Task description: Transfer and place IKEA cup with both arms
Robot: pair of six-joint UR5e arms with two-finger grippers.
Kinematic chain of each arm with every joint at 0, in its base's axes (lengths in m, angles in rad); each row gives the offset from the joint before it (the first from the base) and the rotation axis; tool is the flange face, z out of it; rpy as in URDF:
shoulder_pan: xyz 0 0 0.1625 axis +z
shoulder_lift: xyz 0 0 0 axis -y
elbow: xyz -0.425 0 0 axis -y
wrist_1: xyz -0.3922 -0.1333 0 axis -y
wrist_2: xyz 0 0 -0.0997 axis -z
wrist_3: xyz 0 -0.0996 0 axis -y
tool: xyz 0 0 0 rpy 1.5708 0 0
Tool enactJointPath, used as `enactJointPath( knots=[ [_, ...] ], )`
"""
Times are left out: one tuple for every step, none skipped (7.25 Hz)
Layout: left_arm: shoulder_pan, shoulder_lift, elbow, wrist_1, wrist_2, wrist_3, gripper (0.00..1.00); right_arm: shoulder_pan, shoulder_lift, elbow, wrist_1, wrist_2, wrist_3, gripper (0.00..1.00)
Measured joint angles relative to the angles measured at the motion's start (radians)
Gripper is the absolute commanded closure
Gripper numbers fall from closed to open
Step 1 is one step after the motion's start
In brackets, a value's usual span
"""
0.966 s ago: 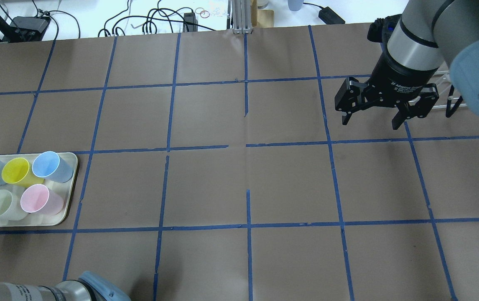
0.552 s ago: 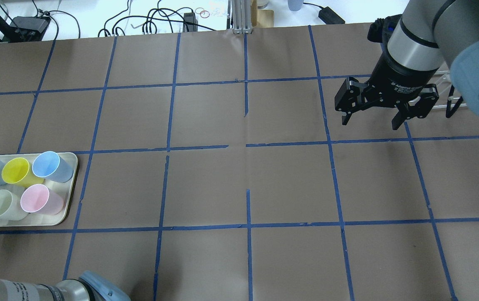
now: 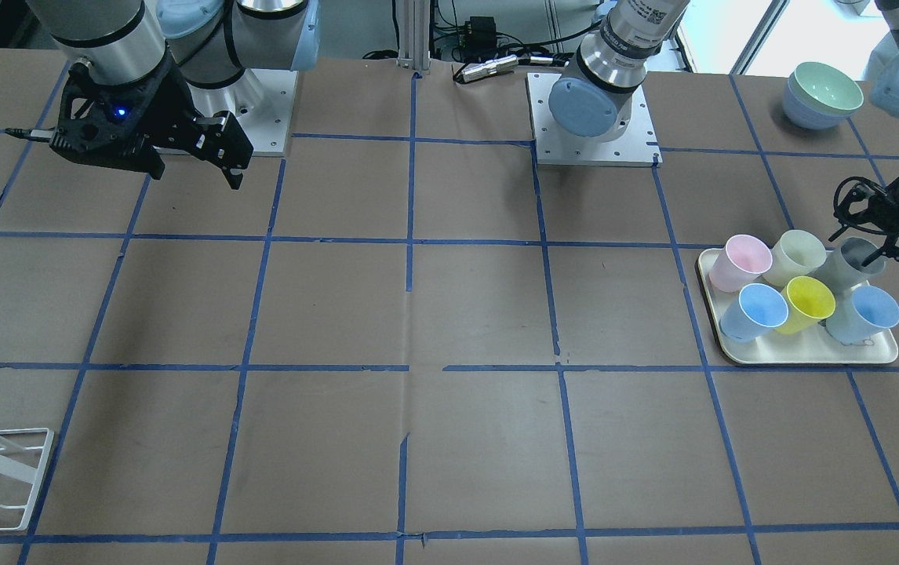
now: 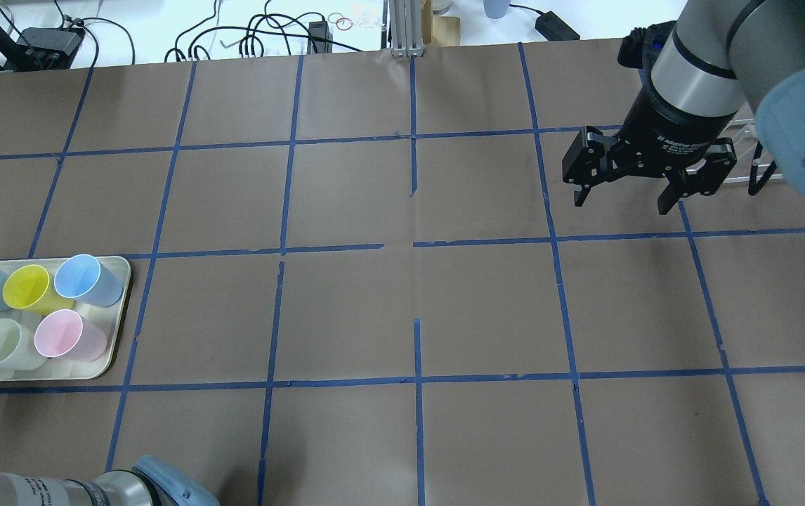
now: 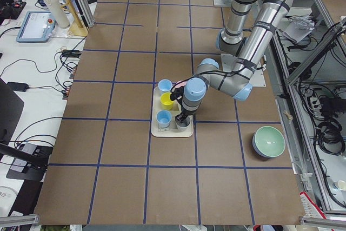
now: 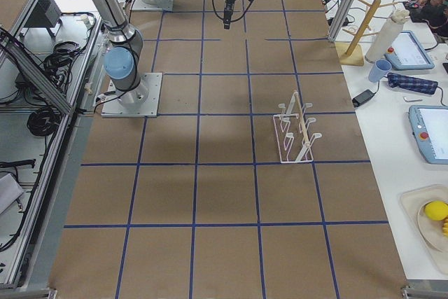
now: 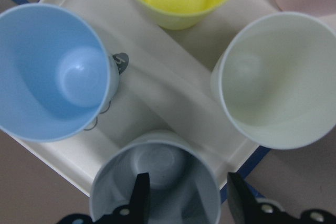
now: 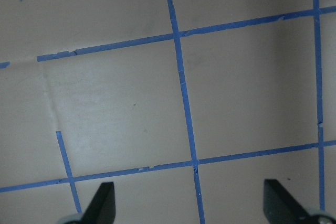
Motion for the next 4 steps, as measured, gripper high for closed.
enactJointPath(
  knots=[
    [-0.004,0.023,0.029,-0.068,0.002,-0.054,0.11,-0.003,-0.004,-0.002,-0.003,-0.002,-0.004,0.0],
    [-0.017,0.053,0.074,-0.165,0.003,-0.143,0.08,-0.006,-0.014,-0.005,-0.002,-0.003,-0.006,0.0],
    [-0.051,0.086,0.118,-0.259,0.002,-0.251,0.08,-0.005,-0.021,-0.005,-0.001,-0.005,-0.007,0.0],
    [-0.113,0.122,0.152,-0.33,0.002,-0.372,0.08,-0.004,-0.024,-0.005,0.002,-0.007,-0.008,0.0]
  ],
)
